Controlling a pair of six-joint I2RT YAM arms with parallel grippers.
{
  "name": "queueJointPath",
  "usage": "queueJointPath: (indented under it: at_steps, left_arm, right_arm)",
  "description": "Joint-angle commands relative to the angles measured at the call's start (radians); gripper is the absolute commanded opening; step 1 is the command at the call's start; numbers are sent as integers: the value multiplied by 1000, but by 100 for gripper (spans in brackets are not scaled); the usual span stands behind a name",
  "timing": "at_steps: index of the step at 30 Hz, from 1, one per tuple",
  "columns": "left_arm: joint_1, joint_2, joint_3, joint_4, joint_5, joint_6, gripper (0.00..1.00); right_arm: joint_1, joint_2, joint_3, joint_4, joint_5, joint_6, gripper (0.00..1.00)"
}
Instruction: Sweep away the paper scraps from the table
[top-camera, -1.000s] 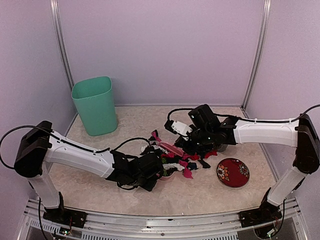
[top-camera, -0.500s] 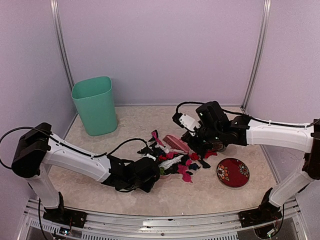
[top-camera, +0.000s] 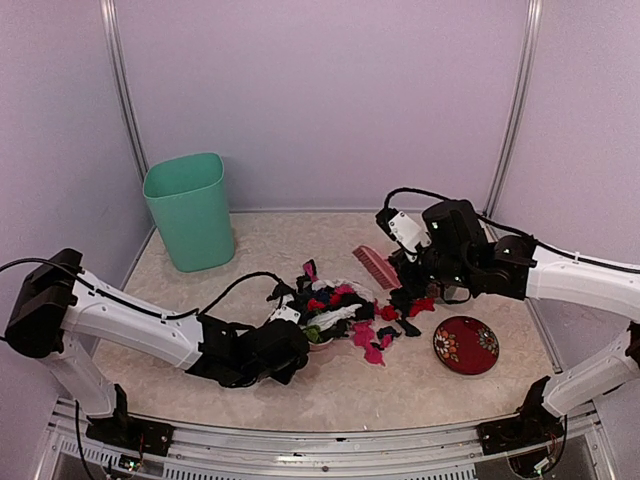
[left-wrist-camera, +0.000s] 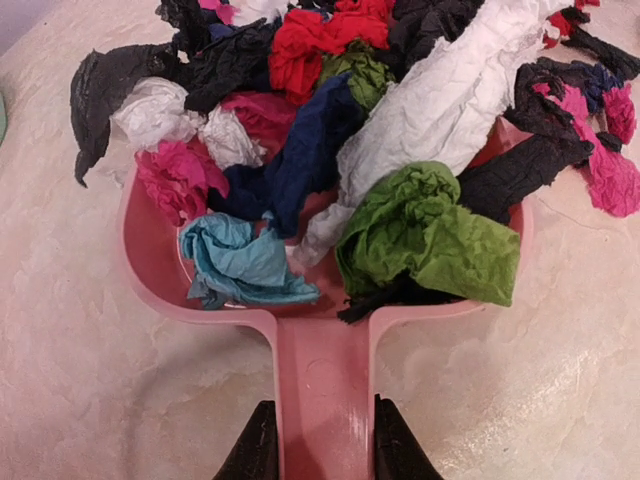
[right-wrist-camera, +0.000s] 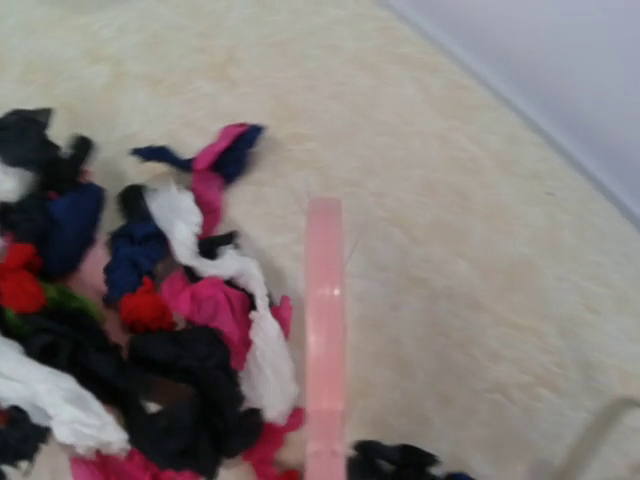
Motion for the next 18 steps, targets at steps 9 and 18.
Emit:
queueJointPath:
  at_steps: [9, 18]
  left_arm:
    - [25, -158, 28, -79, -85, 10, 0]
    - [108, -267, 122, -218, -82, 41, 0]
  right_arm:
    - [-13, -153, -112, 102, 180, 86, 0]
    - [-22, -146, -140, 129, 164, 99, 0]
